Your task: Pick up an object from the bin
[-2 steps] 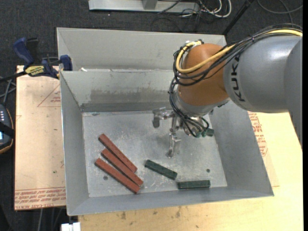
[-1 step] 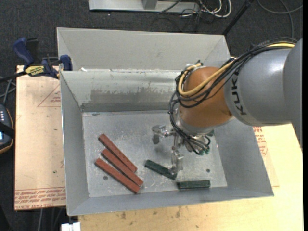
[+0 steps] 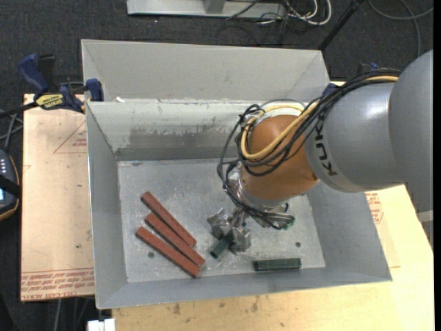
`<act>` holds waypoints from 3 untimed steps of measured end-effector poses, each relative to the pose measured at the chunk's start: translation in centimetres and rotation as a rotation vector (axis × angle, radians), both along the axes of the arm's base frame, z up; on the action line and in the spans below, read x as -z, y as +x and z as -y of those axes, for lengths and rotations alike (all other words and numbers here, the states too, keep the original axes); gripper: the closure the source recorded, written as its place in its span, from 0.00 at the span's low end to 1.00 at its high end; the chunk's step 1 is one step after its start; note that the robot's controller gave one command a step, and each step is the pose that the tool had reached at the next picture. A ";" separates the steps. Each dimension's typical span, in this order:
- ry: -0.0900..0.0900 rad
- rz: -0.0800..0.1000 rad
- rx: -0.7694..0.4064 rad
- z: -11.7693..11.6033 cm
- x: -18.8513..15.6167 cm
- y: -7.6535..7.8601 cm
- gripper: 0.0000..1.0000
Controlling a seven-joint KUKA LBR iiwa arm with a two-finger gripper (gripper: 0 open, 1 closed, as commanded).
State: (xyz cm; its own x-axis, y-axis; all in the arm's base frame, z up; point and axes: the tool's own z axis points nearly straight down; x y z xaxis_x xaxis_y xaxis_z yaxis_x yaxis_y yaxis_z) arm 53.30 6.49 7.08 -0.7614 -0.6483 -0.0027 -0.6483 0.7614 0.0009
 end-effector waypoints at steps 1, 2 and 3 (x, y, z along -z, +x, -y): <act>0.000 0.000 0.000 0.0 0.0 0.0 1.00; -0.001 0.002 0.003 -1.5 0.0 -2.3 1.00; 0.000 0.001 -0.014 -1.2 -14.0 -1.3 1.00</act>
Offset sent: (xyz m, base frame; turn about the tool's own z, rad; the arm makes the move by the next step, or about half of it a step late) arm -0.0263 0.0159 -0.0008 0.0022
